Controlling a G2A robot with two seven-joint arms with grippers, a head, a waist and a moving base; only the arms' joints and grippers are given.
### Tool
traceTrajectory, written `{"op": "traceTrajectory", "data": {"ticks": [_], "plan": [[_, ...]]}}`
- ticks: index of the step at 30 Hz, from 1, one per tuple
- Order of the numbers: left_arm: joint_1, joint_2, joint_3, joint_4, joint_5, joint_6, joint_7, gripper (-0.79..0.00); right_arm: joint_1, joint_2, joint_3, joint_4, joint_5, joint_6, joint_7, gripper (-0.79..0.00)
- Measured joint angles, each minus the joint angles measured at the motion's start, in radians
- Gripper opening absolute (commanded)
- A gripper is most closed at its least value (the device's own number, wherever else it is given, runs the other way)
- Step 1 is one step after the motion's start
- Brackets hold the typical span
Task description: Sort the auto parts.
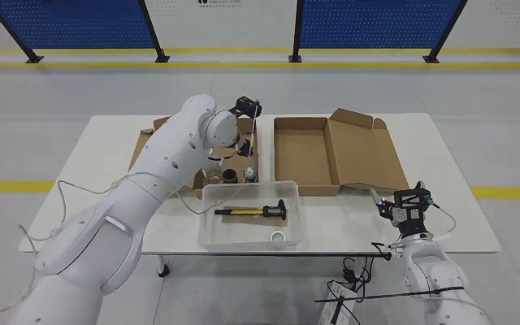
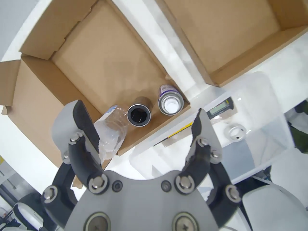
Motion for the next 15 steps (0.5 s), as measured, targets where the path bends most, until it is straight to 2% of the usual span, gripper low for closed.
{"op": "traceTrajectory", "data": {"ticks": [3, 6, 10, 15], "plan": [[0.039, 0.036, -0.07, -0.117, 0.032, -0.007, 0.053, 0.0, 0.0, 0.0, 0.0, 0.0, 0.0, 0.0, 0.0, 0.0], [0.108, 0.078, -0.16, -0.251, 0.088, -0.003, 0.131, 0.0, 0.0, 0.0, 0.0, 0.0, 0.0, 0.0, 0.0, 0.0], [0.246, 0.134, -0.302, -0.454, 0.168, 0.028, 0.212, 0.0, 0.0, 0.0, 0.0, 0.0, 0.0, 0.0, 0.0, 0.0], [0.412, 0.178, -0.443, -0.664, 0.283, 0.079, 0.29, 0.0, 0.0, 0.0, 0.0, 0.0, 0.0, 0.0, 0.0, 0.0]]}}
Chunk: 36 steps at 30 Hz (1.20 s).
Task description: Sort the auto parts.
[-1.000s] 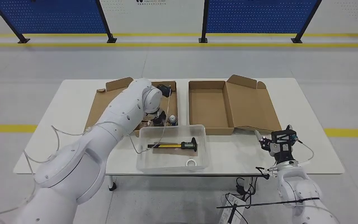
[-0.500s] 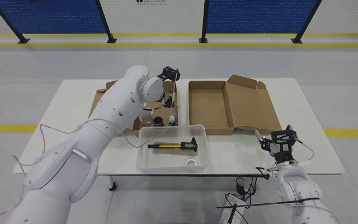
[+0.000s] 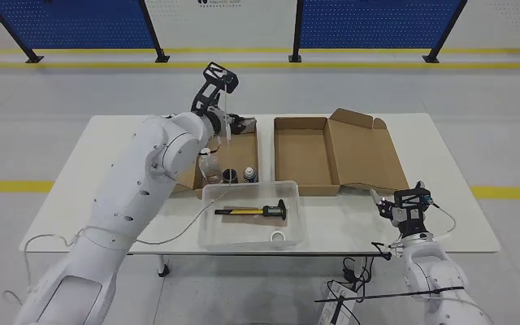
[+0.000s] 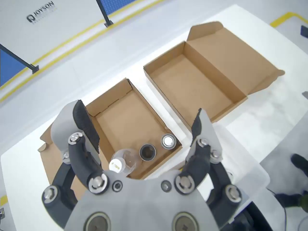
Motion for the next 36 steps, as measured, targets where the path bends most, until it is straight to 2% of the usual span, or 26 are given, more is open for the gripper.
{"op": "traceTrajectory", "data": {"ticks": [4, 7, 12, 17, 25, 30, 33, 36], "plan": [[0.122, 0.023, -0.102, -0.131, 0.069, 0.052, 0.023, 0.0, 0.0, 0.0, 0.0, 0.0, 0.0, 0.0, 0.0, 0.0], [0.198, 0.034, -0.166, -0.194, 0.116, 0.103, 0.022, 0.0, 0.0, 0.0, 0.0, 0.0, 0.0, 0.0, 0.0, 0.0], [0.299, 0.046, -0.258, -0.274, 0.199, 0.194, 0.012, 0.0, 0.0, 0.0, 0.0, 0.0, 0.0, 0.0, 0.0, 0.0], [0.37, 0.05, -0.305, -0.334, 0.257, 0.254, -0.006, 0.0, 0.0, 0.0, 0.0, 0.0, 0.0, 0.0, 0.0, 0.0], [0.377, 0.051, -0.306, -0.338, 0.268, 0.253, -0.013, 0.0, 0.0, 0.0, 0.0, -0.001, 0.0, 0.0, 0.0, 0.0], [0.377, 0.051, -0.306, -0.338, 0.268, 0.253, -0.013, 0.0, 0.001, 0.001, 0.006, -0.053, -0.009, -0.044, 0.005, 0.0], [0.377, 0.051, -0.306, -0.338, 0.268, 0.253, -0.013, 0.0, -0.005, 0.006, 0.013, -0.1, -0.028, -0.114, 0.009, 0.0], [0.377, 0.051, -0.306, -0.338, 0.268, 0.253, -0.013, 0.0, -0.009, 0.015, 0.025, -0.153, -0.059, -0.244, 0.022, 0.0]]}}
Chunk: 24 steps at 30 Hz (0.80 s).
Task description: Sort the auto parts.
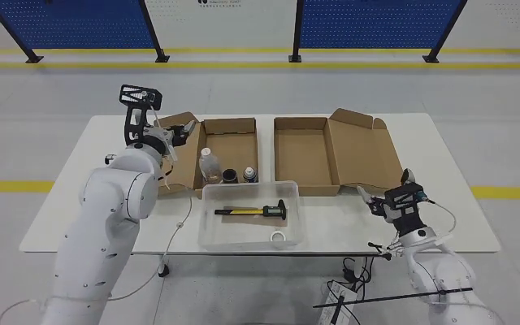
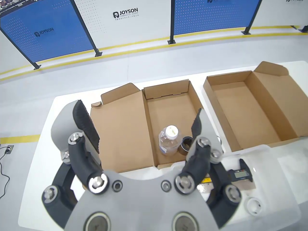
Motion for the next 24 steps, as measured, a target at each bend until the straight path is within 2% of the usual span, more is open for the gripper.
{"op": "traceTrajectory", "data": {"ticks": [3, 10, 12, 19, 24], "plan": [[0.0, 0.0, 0.0, 0.0, 0.0, 0.0, 0.0, 0.0, -0.004, 0.013, 0.017, -0.043, -0.003, -0.181, 0.046, 0.0], [0.0, 0.0, 0.0, 0.0, 0.0, 0.0, 0.0, 0.0, -0.022, 0.041, 0.093, -0.12, 0.155, -0.592, 0.171, 0.0], [0.0, 0.0, 0.0, 0.0, 0.0, 0.0, 0.0, 0.0, -0.034, 0.043, 0.11, -0.124, 0.179, -0.626, 0.172, 0.0], [0.001, 0.0, 0.0, 0.0, -0.001, -0.001, 0.002, 0.0, -0.035, 0.043, 0.112, -0.124, 0.181, -0.624, 0.172, 0.0], [0.057, 0.003, -0.029, -0.011, -0.026, -0.066, 0.031, 0.0, -0.03, 0.044, 0.104, -0.128, 0.176, -0.626, 0.172, 0.0]]}}
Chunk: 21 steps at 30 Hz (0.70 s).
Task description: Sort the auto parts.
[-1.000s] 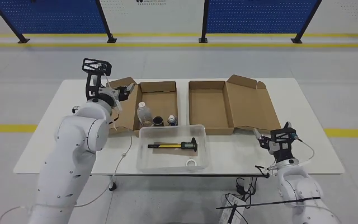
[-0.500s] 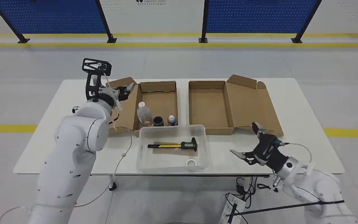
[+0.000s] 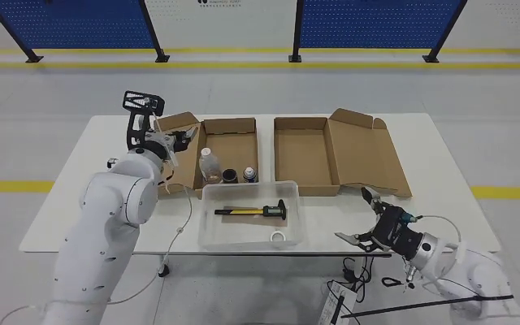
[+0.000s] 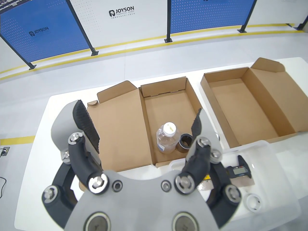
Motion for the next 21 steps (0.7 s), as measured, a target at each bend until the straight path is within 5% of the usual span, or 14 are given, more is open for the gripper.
{"op": "traceTrajectory", "data": {"ticks": [5, 11, 16, 21], "plan": [[0.071, 0.007, -0.055, -0.041, -0.018, -0.073, 0.014, 0.0, 0.046, 0.005, -0.04, -0.013, 0.027, -0.018, 0.036, 0.0], [0.093, 0.007, -0.079, -0.041, -0.027, -0.084, 0.022, 0.0, 0.184, 0.012, -0.186, 0.001, 0.03, -0.05, 0.253, 0.0], [0.092, 0.007, -0.078, -0.041, -0.028, -0.084, 0.021, 0.0, 0.308, 0.007, -0.335, 0.026, 0.016, 0.005, 0.445, 0.0], [0.092, 0.007, -0.078, -0.041, -0.028, -0.084, 0.021, 0.0, 0.358, -0.001, -0.436, 0.083, 0.019, 0.088, 0.516, 0.0]]}}
